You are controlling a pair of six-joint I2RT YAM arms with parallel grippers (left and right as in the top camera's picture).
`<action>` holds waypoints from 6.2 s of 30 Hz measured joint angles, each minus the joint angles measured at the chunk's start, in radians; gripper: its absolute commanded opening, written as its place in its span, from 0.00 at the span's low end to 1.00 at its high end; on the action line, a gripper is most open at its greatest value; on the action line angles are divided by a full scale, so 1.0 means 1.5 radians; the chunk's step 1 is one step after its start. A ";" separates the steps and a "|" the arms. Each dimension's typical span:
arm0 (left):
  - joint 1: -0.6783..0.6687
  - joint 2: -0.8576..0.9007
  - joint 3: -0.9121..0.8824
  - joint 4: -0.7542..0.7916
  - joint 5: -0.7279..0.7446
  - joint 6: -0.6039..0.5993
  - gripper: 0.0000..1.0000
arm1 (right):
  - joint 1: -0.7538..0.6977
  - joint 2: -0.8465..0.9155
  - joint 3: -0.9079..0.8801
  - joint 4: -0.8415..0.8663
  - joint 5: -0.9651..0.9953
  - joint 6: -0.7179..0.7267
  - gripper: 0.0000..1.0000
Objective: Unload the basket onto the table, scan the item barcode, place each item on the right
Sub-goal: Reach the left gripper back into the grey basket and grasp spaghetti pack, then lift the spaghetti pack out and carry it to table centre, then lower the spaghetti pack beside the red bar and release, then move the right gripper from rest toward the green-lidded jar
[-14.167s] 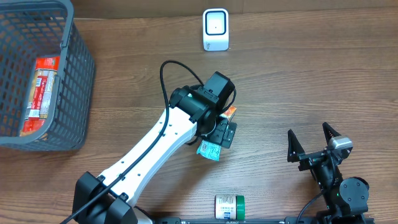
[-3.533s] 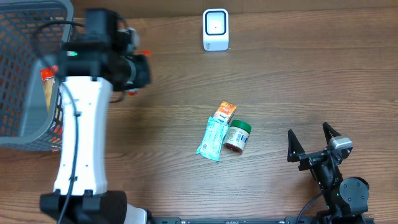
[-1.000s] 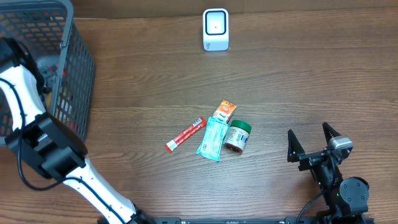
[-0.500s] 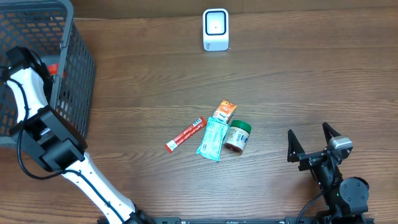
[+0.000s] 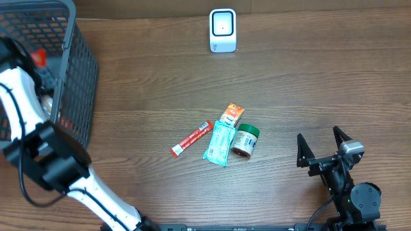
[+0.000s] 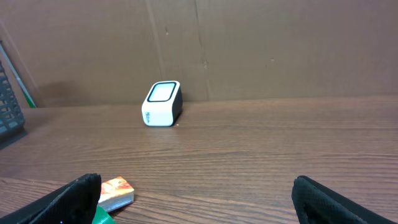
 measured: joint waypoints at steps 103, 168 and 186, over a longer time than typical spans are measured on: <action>-0.481 -0.293 -0.660 0.213 0.170 -0.168 0.81 | 0.000 0.000 0.000 0.000 0.000 0.000 1.00; -0.451 -0.294 -0.361 -0.027 -0.001 -0.156 1.00 | 0.000 0.001 0.030 -0.098 0.026 0.084 1.00; -0.451 -0.294 -0.361 -0.027 -0.002 -0.156 1.00 | 0.000 0.377 0.706 -0.584 0.030 0.106 1.00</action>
